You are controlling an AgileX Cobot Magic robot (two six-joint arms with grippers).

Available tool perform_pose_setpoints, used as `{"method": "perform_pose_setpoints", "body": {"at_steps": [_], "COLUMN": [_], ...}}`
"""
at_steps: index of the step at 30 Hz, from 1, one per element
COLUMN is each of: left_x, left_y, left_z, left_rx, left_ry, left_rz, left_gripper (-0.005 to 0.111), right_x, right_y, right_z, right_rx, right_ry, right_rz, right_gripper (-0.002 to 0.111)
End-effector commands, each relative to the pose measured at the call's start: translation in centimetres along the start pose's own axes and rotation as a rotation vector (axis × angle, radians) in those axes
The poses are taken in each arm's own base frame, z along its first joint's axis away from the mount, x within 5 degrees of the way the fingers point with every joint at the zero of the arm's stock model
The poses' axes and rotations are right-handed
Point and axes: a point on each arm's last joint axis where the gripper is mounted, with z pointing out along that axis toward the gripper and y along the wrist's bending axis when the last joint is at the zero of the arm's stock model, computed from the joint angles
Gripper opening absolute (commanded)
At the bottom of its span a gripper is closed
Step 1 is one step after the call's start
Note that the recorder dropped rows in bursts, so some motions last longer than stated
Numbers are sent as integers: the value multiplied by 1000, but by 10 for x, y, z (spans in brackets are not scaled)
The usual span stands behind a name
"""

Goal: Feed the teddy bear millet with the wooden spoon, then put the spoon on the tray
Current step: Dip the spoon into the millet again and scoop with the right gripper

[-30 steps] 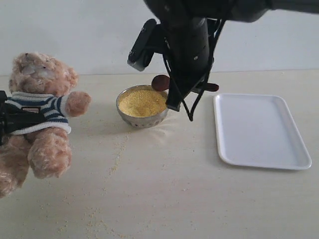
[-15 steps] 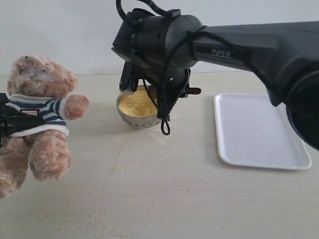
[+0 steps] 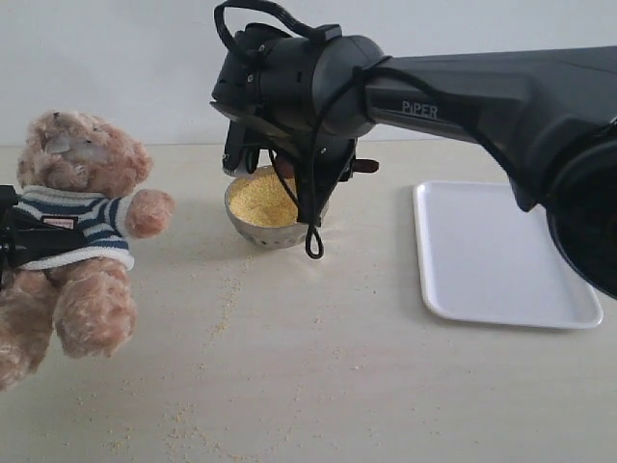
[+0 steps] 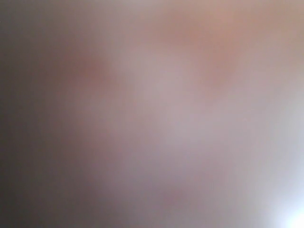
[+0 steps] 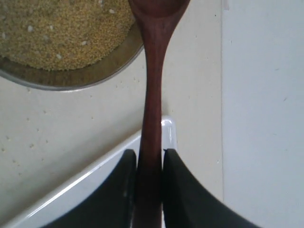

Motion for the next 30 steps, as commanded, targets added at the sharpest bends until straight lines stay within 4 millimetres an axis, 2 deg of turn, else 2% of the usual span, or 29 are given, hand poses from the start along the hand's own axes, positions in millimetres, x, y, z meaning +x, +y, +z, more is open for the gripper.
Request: {"method": "perform_pose_setpoints", "body": {"at_steps": [1,11,18,30], "left_x": [-2,-1,-1,-1], "left_y": [-4,-4,-3,-3], "left_z": [-1,-1,-1,-1], "left_rx": [23,24,13,13], "left_ry": [-4,-1,-2,-2], "left_rz": [14,20,45,45], "left_gripper": [5,5,5,5], "right_x": [-4,-4,5,6], "right_y": [-4,-3,-3,1], "right_z": [-3,-2,12,12], "right_rx": [24,-12,-66,-99], "right_ry": [-42,-56,-33,-16], "right_rz": [12,34,81,83], "right_gripper": [0,0,0,0]}}
